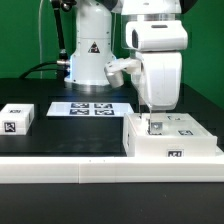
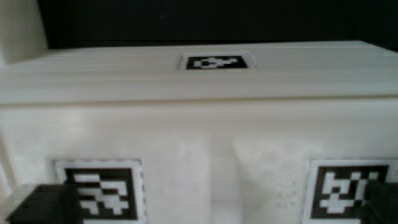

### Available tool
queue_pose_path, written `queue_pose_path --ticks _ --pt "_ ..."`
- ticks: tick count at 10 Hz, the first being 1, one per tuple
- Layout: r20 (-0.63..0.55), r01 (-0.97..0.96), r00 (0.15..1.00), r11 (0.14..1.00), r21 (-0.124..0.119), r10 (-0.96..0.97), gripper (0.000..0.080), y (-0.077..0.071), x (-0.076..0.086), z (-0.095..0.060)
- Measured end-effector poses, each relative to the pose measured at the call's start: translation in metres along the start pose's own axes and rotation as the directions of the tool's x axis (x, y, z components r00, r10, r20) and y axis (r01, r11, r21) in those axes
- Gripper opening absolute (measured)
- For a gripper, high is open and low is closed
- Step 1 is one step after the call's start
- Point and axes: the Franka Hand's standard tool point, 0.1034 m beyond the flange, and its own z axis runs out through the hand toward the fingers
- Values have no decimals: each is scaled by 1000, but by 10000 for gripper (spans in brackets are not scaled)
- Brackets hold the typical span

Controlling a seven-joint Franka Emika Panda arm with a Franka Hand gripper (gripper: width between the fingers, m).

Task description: Assemble cabinet

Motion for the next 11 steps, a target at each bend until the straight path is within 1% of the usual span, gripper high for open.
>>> queue_pose_path --ticks 1,2,3,6,8,11 --pt "12 1 1000 1000 -4 -1 797 -5 -9 -7" --pt "20 -57 998 998 -5 57 797 -16 -11 -15" --pt "30 -143 989 990 -2 143 797 -28 -10 -22" --pt "41 -190 981 982 -24 191 797 -41 -1 -43" --pt "41 -191 981 981 -18 192 797 -42 -3 -40" --pt "40 -216 975 976 -17 217 797 -42 -4 -39"
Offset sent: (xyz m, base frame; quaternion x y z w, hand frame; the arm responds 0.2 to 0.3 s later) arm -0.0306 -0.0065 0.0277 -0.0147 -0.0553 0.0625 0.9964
